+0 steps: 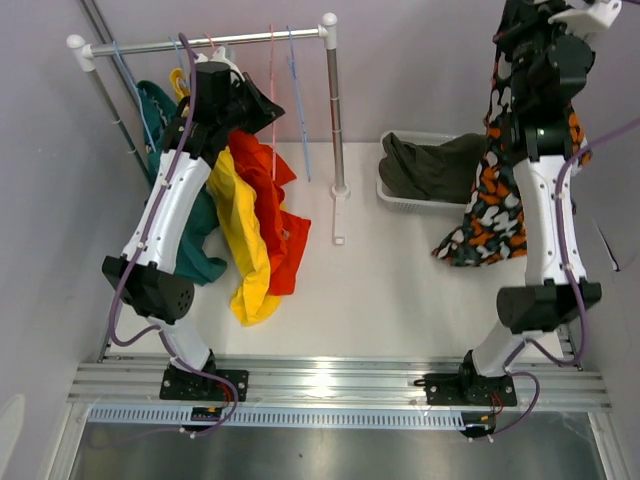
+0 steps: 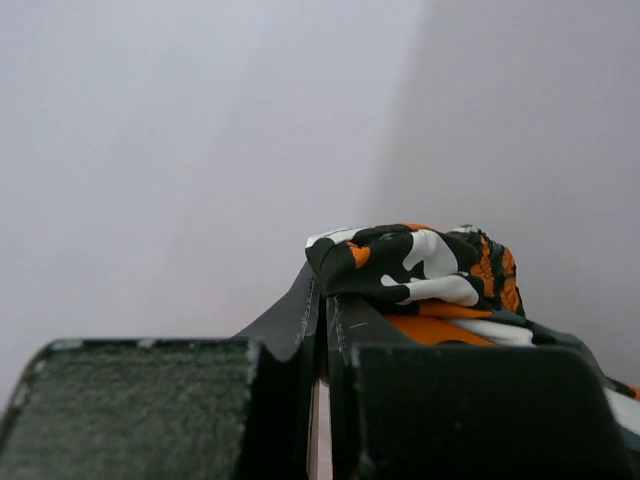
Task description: Remove the shorts from the hanger
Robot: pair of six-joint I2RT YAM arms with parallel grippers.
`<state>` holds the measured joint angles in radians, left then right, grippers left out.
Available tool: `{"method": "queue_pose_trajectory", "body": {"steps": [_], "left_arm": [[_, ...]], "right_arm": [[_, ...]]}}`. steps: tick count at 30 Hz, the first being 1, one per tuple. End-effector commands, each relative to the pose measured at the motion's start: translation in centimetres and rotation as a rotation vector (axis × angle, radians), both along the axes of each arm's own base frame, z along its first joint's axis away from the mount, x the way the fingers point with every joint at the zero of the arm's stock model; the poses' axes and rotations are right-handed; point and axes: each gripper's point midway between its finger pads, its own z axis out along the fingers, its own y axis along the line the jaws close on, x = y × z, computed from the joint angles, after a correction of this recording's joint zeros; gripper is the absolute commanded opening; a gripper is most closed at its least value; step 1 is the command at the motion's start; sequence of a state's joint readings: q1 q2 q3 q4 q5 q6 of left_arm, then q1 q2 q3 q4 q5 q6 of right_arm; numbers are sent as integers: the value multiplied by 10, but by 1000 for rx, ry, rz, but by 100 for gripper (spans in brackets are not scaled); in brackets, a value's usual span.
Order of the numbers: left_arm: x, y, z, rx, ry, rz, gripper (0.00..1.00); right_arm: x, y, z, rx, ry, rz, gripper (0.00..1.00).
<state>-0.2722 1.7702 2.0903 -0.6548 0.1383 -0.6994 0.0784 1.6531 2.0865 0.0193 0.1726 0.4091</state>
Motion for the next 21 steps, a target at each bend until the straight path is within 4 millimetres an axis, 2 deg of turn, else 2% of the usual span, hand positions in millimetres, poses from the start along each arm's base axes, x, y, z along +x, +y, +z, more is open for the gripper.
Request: {"method": "queue_pose_trajectory", "body": {"steps": [1, 3, 6, 8, 10, 11, 14, 15, 16, 18, 19, 21], "left_arm": [[-11, 7, 17, -22, -47, 10, 0], [-11, 9, 10, -19, -37, 18, 0], [-12, 9, 10, -22, -40, 17, 0], [-11, 8, 5, -20, -30, 15, 0], [-11, 8, 2, -22, -22, 14, 0], [-11, 7, 0, -21, -16, 11, 0], [-11, 6, -3, -22, -10, 5, 0], [-12, 7, -4, -19, -11, 4, 0], [-12, 7, -3, -16, -12, 4, 0], [-12, 8, -7, -6, -8, 5, 0], [-11, 9, -9, -2, -5, 7, 0], [-10, 10, -12, 0, 4, 8, 2]], "right_arm": [[-4, 16, 51, -11, -158, 117, 0], [12, 17, 59, -2, -212, 130, 0], [33, 17, 57, 34, -276, 170, 0], [50, 23, 47, 24, -308, 215, 0], [71, 23, 25, 25, -279, 212, 0], [95, 24, -5, 36, -218, 218, 0], [127, 26, -64, 51, -107, 254, 0], [140, 27, -116, 69, -2, 259, 0], [140, 27, -139, 86, 30, 256, 0], [123, 23, -150, 123, -8, 243, 0], [124, 24, -204, 139, 89, 236, 0], [114, 27, -228, 151, 113, 252, 0]]}}
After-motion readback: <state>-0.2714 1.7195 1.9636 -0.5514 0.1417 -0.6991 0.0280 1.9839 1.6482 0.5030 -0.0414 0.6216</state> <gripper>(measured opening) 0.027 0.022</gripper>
